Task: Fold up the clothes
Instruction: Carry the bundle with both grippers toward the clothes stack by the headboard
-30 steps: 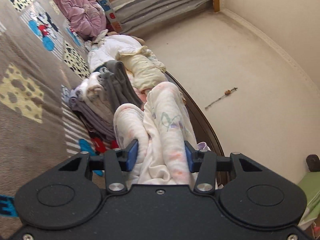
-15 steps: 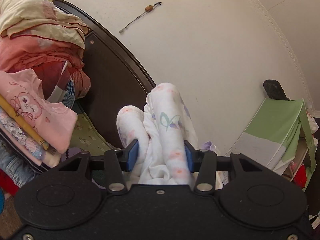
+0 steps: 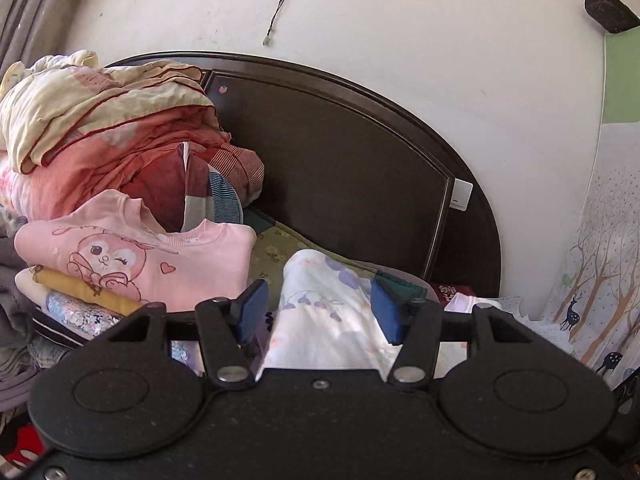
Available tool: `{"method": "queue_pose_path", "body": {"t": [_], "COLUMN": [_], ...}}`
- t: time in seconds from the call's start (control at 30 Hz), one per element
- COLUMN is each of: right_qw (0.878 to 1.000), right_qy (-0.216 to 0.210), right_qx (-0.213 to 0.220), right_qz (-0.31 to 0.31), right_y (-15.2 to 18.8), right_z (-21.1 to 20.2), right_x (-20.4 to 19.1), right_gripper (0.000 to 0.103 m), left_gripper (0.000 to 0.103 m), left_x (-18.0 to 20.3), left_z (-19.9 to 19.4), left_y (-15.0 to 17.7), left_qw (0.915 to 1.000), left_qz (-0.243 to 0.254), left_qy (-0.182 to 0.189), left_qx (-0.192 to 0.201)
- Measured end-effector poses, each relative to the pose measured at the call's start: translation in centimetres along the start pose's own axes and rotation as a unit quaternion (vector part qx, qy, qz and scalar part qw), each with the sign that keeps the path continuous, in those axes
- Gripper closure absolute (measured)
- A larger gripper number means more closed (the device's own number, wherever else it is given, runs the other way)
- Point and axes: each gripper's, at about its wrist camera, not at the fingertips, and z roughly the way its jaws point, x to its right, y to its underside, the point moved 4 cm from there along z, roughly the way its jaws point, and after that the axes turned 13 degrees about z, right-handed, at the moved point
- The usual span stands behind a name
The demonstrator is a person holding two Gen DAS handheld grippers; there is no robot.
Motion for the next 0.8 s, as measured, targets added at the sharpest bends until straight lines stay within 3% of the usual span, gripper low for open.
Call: {"method": "queue_pose_path", "body": {"t": [0.13,0.27,0.37,0.47,0.5,0.6,0.67,0.73,0.8], "right_qw": [0.998,0.987,0.986,0.993,0.993,0.992,0.993,0.994,0.994], "right_qy": [-0.005,-0.061,-0.064,0.011,0.033,0.059,0.05,0.044,0.036], "right_qx": [0.05,0.09,0.058,-0.014,-0.039,-0.066,-0.067,-0.061,-0.056], "right_qz": [-0.034,-0.115,-0.14,-0.119,-0.105,-0.092,-0.08,-0.08,-0.086], "right_y": [-1.3,-2.4,-2.9,-2.7,-2.5,-2.6,-3.3,-4.0,-4.4], "right_z": [-2.0,-4.5,-1.6,3.1,4.4,6.0,5.1,3.8,2.2], "right_x": [-0.4,-3.2,-4.0,-1.7,-0.5,1.6,1.0,-0.1,-1.4], "right_gripper": [0.047,0.047,0.048,0.048,0.054,0.071,0.071,0.06,0.035], "left_gripper": [0.048,0.048,0.048,0.048,0.048,0.048,0.048,0.04,0.035], "left_x": [1.0,2.0,1.7,1.5,1.4,1.1,1.1,1.4,1.6], "left_z": [1.1,4.3,7.5,11.9,12.9,13.6,13.0,11.5,9.5], "left_y": [0.4,-0.5,-0.2,2.7,3.5,3.6,2.7,1.9,1.4], "left_qw": [1.0,0.9997,0.9985,0.9878,0.9842,0.9833,0.9865,0.9905,0.9931], "left_qz": [-0.001,0.014,0.009,0.039,0.049,0.045,0.031,0.022,0.001], "left_qy": [0.003,0.003,-0.008,-0.034,-0.042,-0.048,-0.044,-0.043,-0.047], "left_qx": [-0.002,-0.021,-0.054,-0.147,-0.165,-0.17,-0.155,-0.129,-0.108]}}
